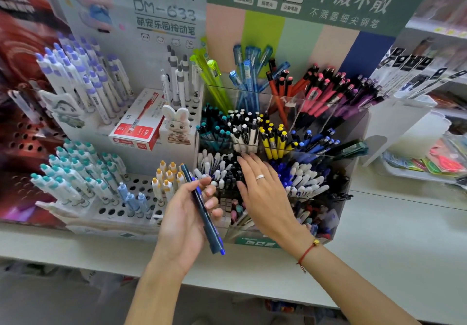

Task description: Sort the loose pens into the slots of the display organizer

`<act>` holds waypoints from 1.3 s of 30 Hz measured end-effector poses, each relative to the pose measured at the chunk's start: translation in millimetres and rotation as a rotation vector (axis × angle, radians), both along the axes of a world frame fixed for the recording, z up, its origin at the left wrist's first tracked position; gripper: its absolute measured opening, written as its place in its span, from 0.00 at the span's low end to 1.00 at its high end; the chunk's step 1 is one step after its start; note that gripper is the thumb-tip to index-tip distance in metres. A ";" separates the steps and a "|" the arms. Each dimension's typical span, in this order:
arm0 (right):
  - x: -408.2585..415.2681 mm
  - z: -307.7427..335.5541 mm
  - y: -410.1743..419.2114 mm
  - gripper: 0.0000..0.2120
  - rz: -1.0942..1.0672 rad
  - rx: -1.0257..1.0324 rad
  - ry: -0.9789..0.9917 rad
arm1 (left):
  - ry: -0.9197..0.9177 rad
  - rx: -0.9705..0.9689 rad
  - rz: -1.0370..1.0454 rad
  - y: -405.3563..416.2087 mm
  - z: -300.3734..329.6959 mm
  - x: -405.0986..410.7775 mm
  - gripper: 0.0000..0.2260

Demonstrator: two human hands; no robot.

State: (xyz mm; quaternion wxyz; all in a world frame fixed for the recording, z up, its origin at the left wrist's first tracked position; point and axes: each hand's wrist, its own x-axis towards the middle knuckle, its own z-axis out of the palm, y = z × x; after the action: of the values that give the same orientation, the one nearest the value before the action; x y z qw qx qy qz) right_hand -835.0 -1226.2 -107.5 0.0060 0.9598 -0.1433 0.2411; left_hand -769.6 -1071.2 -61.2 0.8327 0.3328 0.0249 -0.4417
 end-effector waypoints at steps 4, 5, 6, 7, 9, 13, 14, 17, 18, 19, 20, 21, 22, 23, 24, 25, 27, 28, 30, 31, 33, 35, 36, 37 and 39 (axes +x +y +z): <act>-2.9 6.5 5.8 0.24 -0.035 0.023 0.048 | -0.023 -0.024 0.055 -2.2 4.0 -1.2 0.07; -7.0 11.7 9.7 0.23 -0.031 0.069 0.003 | -0.043 -0.021 0.081 -3.4 4.5 -2.2 0.08; -13.0 17.7 14.6 0.21 -0.022 0.165 -0.060 | -0.068 -0.012 0.117 -4.8 4.8 -3.3 0.09; -21.0 27.3 21.6 0.18 -0.012 0.326 -0.111 | -0.088 -0.008 0.159 -6.8 5.4 -4.6 0.10; -34.4 46.6 36.4 0.14 0.002 0.751 -0.033 | -0.121 -0.019 0.224 -11.9 8.4 -9.0 0.11; -45.5 60.8 46.2 0.09 -0.001 1.186 0.105 | -0.195 -0.049 0.199 -29.0 15.3 -24.5 0.10; -48.1 65.9 44.9 0.07 -0.014 1.297 0.021 | -0.223 -0.036 0.184 -32.7 15.8 -27.7 0.11; -61.8 75.6 35.2 0.05 -0.099 1.491 -0.268 | -0.292 0.008 0.109 -40.2 14.5 -33.4 0.16; -67.4 77.7 30.8 0.05 -0.140 1.483 -0.377 | -0.301 0.031 0.084 -42.0 13.7 -34.5 0.18; -72.7 79.2 24.3 0.04 -0.181 1.457 -0.493 | -0.305 0.061 0.067 -43.6 12.5 -35.2 0.19; -77.0 81.5 17.0 0.04 -0.223 1.430 -0.606 | -0.297 0.088 0.057 -44.6 11.1 -35.8 0.18; -81.4 83.5 8.0 0.04 -0.259 1.387 -0.702 | -0.279 0.108 0.049 -44.7 10.1 -36.0 0.17; -86.2 85.0 -1.6 0.03 -0.301 1.304 -0.765 | -0.267 0.126 0.043 -44.2 9.6 -36.2 0.16; -91.7 84.9 -12.6 0.04 -0.338 1.174 -0.788 | -0.266 0.144 0.041 -43.0 9.3 -36.1 0.16; -96.3 86.1 -23.2 0.05 -0.357 1.026 -0.766 | -0.273 0.163 0.048 -41.7 8.6 -35.5 0.16; -99.5 85.9 -32.7 0.05 -0.356 0.878 -0.709 | -0.274 0.176 0.061 -40.1 7.6 -34.3 0.16; -97.6 83.5 -45.2 0.04 -0.317 0.645 -0.547 | -0.262 0.191 0.093 -37.2 6.2 -31.2 0.15; -93.0 80.9 -49.5 0.03 -0.282 0.574 -0.468 | -0.257 0.196 0.105 -36.3 5.4 -29.6 0.14; -78.4 70.8 -57.2 0.03 -0.208 0.508 -0.315 | -0.249 0.200 0.115 -35.0 4.1 -27.4 0.14; -70.3 65.1 -60.4 0.04 -0.183 0.505 -0.244 | -0.245 0.198 0.116 -34.2 3.7 -26.7 0.14; -54.2 56.9 -65.0 0.05 -0.153 0.513 -0.137 | -0.245 0.192 0.119 -32.5 3.2 -26.3 0.14; -39.2 52.4 -66.9 0.06 -0.132 0.511 -0.100 | -0.252 0.188 0.117 -30.7 2.9 -26.1 0.14; -33.0 50.2 -66.1 0.06 -0.136 0.495 -0.106 | -0.261 0.190 0.112 -30.2 2.5 -25.9 0.14; -28.8 47.6 -64.0 0.07 -0.152 0.466 -0.133 | -0.274 0.201 0.106 -29.1 2.5 -26.2 0.14; -27.3 40.8 -58.2 0.10 -0.185 0.392 -0.220 | -0.334 0.256 0.097 -27.5 2.5 -27.3 0.15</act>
State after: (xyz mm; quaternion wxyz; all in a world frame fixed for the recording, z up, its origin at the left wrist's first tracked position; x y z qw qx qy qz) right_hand -862.3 -1284.3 -66.7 -0.1739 0.8933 -0.2745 0.3104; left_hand -796.9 -1098.6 -58.7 0.7964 0.5030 -0.0418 -0.3331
